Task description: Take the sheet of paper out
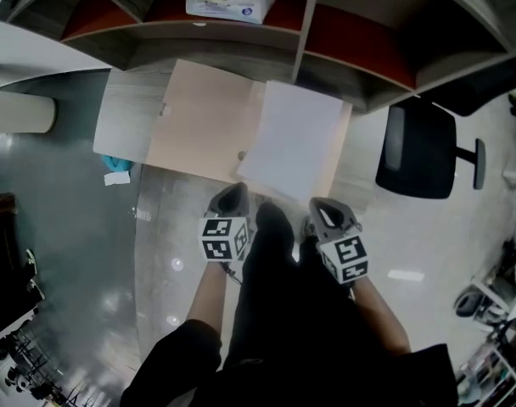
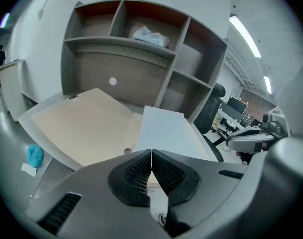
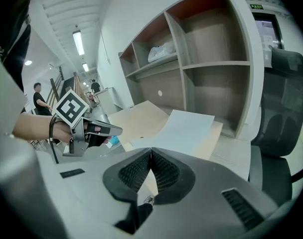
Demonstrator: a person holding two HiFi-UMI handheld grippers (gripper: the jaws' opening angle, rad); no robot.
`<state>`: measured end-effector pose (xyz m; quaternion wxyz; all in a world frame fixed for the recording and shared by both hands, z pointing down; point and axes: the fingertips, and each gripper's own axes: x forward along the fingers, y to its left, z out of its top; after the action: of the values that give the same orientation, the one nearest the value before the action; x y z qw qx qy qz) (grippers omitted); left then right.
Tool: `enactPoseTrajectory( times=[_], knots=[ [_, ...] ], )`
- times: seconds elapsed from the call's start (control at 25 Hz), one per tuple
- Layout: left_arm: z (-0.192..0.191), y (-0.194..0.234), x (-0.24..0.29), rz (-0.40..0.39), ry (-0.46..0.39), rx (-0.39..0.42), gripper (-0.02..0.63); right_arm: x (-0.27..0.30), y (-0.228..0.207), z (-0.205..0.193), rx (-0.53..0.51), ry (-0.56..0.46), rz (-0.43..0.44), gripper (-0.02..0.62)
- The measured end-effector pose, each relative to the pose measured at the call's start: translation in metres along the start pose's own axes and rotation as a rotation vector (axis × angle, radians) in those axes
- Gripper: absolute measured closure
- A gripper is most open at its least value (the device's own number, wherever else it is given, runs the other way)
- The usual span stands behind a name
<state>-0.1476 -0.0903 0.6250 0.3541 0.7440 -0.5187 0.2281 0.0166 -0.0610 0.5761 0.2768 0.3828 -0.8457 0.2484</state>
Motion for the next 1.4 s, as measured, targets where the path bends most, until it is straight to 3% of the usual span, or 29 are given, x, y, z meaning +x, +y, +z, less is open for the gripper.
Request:
enactPoseTrajectory(
  times=[0.36,0.56,0.8,0.88,1.04,1.4],
  knots=[
    [-0.018,0.023,0.028,-0.064,0.122,-0.040,0.561,0.028,0.001,0.008,0.039,0.033,-0.033,0.578],
    [-0.037,0.034,0.041,-0.149,0.218,-0.323,0.560,0.033,0.003,0.009,0.051,0.051,-0.053,0.578],
    [-0.031,0.037,0.050,-0.229,0.223,-0.526,0.558,0.037,0.001,0.014,0.059,0.056,-0.072,0.578],
    [-0.033,0.041,0.053,-0.236,0.239,-0.568,0.542,0.038,0.002,0.015,0.057,0.058,-0.072,0.578],
    [-0.038,0.042,0.059,-0.269,0.284,-0.623,0.406,0.040,0.003,0.016,0.058,0.064,-0.072,0.578],
    [-0.045,0.043,0.077,-0.310,0.349,-0.746,0.394,0.038,0.000,0.021,0.070,0.054,-0.109,0.578]
  ],
)
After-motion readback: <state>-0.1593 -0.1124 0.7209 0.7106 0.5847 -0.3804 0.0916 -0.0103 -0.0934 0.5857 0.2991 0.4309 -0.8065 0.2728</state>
